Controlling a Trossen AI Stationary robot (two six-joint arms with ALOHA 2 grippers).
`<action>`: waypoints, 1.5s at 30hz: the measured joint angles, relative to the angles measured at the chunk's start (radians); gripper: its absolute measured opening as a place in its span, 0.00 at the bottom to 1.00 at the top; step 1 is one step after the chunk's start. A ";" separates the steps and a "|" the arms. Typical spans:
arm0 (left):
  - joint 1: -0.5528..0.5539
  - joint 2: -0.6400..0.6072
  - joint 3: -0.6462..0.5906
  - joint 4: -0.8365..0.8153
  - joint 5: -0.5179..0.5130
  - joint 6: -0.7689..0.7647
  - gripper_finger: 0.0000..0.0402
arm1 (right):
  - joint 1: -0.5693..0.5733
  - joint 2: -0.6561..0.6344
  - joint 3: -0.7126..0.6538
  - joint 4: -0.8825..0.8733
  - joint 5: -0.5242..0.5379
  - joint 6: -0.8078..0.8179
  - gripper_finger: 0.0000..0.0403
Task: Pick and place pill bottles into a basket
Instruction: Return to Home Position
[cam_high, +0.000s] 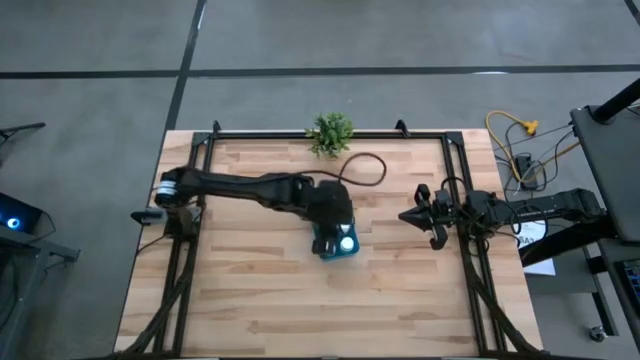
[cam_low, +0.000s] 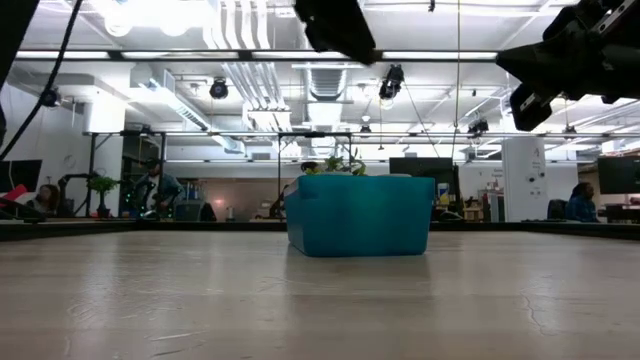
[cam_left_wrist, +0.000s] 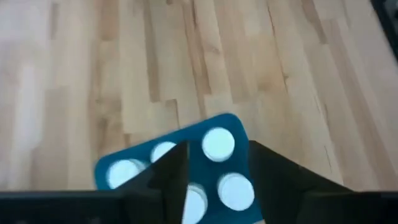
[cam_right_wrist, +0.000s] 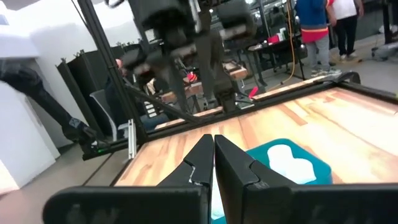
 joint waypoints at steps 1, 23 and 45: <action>0.000 -0.018 0.001 0.001 -0.010 0.001 0.33 | 0.000 0.000 0.000 0.001 0.000 -0.012 0.02; 0.006 -0.378 -0.290 0.193 -0.186 -0.058 0.00 | 0.001 0.001 0.260 -0.406 -0.032 -0.187 0.02; 0.005 -1.078 -1.159 0.876 -0.251 -0.034 0.00 | 0.001 -0.067 0.328 -0.584 -0.027 -0.333 0.02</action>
